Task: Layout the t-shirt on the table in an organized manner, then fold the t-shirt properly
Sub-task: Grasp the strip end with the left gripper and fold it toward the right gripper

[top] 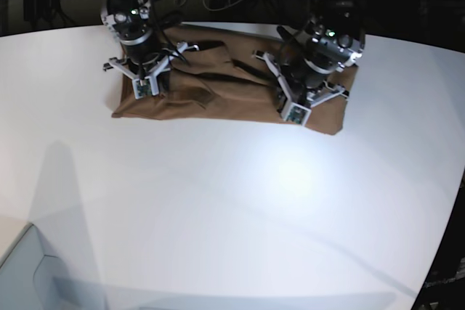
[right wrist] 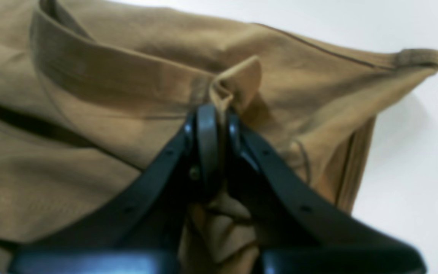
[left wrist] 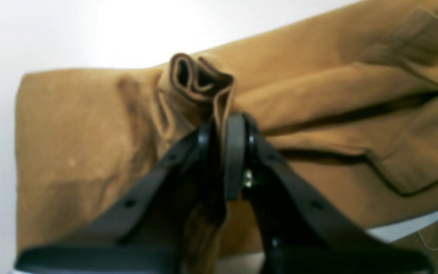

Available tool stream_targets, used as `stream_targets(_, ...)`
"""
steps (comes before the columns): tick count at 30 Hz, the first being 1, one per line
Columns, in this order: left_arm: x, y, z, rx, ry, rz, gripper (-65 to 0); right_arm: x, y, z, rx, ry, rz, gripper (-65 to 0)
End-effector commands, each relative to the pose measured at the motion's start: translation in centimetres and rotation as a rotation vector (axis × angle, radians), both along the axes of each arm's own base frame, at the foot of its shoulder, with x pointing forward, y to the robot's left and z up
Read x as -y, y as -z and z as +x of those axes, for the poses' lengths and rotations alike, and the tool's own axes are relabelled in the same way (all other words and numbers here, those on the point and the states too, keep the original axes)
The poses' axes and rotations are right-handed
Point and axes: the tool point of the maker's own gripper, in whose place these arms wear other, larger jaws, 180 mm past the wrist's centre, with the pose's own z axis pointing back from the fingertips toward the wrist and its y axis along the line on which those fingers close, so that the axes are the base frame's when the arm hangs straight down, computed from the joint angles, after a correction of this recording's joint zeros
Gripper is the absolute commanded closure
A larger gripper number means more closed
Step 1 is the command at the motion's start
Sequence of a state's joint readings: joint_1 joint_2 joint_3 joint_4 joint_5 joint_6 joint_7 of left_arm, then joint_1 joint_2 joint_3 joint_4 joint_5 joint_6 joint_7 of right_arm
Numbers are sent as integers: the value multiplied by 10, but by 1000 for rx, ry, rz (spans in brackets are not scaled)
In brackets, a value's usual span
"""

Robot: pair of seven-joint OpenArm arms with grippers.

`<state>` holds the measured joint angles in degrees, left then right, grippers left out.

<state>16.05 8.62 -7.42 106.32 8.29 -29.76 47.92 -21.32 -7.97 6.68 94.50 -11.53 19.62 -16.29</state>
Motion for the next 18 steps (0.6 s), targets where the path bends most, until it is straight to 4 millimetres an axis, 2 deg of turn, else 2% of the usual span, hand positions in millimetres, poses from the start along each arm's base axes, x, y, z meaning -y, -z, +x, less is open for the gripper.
stream_targets(1, 10, -12, 8, 49, 13, -35, -1, -2, -6, 3, 25, 5, 12, -23)
stream_targets(11, 38, -17, 6, 59, 89, -59, 0, -2, -6, 3, 25, 5, 12, -23)
stream_targets(18, 49, 1, -3, 1, 120, -63, 0, -2, -6, 3, 25, 5, 12, -23)
